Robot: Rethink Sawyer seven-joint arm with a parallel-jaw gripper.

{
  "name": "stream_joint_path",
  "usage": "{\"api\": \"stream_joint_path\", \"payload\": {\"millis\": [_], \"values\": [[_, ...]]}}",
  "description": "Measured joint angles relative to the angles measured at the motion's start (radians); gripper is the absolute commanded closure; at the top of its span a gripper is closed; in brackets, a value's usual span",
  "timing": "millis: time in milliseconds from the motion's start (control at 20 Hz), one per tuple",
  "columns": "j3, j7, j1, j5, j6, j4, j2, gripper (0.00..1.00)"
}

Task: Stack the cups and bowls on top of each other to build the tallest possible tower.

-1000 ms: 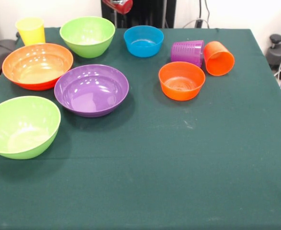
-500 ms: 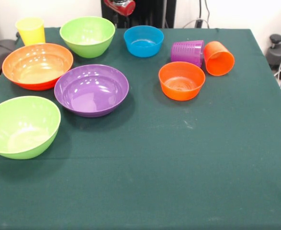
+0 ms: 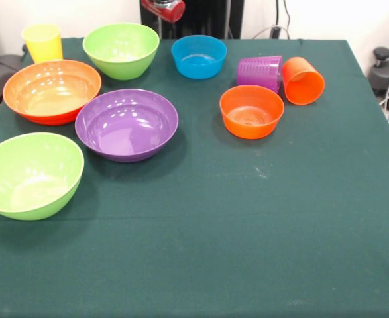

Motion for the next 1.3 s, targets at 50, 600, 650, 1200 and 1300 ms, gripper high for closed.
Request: {"api": "stream_joint_path", "payload": {"millis": [50,600,650,1200,1300], "values": [[0.000,0.000,0.002,0.000,0.004,0.001,-0.014,0.00],[-0.005,0.000,0.052,0.000,0.005,0.023,-0.052,0.00],[-0.005,0.000,0.055,0.000,0.005,0.024,-0.055,0.00],[-0.012,0.000,0.092,0.000,0.005,0.042,-0.095,0.00],[-0.014,0.000,0.101,0.000,0.005,0.043,-0.109,0.00]]}}
